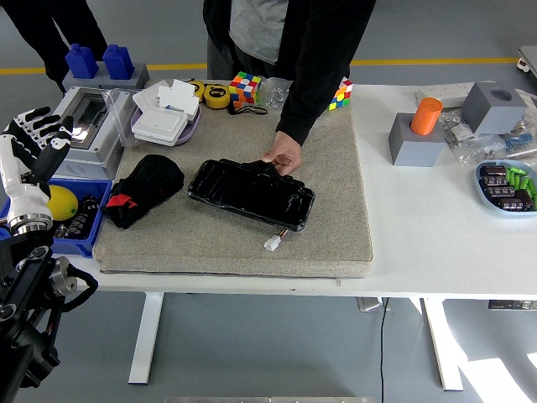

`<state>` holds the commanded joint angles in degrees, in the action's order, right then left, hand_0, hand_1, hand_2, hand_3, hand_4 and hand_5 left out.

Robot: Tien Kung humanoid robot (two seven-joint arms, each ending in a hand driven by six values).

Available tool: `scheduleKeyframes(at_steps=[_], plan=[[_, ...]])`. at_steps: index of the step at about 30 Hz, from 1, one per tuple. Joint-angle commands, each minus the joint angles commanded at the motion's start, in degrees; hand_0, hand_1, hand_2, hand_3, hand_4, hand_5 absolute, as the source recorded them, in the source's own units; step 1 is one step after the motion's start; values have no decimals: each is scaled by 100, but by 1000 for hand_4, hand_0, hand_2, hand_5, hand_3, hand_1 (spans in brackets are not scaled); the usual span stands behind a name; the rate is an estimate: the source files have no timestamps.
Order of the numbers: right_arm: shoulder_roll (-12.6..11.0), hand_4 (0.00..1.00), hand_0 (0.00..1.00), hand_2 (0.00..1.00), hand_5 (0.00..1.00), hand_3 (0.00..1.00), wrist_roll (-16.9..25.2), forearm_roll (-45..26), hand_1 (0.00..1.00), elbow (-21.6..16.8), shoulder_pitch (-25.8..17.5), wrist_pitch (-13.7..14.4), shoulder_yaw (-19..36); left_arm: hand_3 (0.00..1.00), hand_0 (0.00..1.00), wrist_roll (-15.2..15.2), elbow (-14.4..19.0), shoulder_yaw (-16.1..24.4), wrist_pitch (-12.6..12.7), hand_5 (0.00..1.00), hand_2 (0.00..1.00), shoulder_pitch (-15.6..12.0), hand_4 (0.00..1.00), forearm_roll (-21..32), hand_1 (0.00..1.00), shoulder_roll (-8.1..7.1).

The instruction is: Pick the rag up,wipe the panel,place it on the desk

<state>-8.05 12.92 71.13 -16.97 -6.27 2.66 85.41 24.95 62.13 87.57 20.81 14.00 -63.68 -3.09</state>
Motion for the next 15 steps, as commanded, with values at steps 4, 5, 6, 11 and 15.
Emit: scheduleKeyframes(at_steps=[4,5,6,11,15], plan=[[-4,870,590,522,342,524,2,-1,596,1,5,1,-6,560,461,2,8,12,1,198,548,2,844,3,535,5],[-4,870,590,522,342,524,2,-1,596,2,7,1,-3,560,461,2,8,10,1,198,548,4,844,3,535,5],[-1,870,590,522,342,524,1,1,596,3,8,2,2,560,461,2,9,7,1,198,548,4,844,2,535,2],[4,871,590,523,343,524,-1,-6,596,3,14,1,3,560,461,-8,18,16,1,198,548,4,844,-2,535,-1],[10,871,590,523,341,524,-1,-6,596,1,13,0,-2,560,462,-7,42,18,-2,198,548,-11,843,3,535,3]])
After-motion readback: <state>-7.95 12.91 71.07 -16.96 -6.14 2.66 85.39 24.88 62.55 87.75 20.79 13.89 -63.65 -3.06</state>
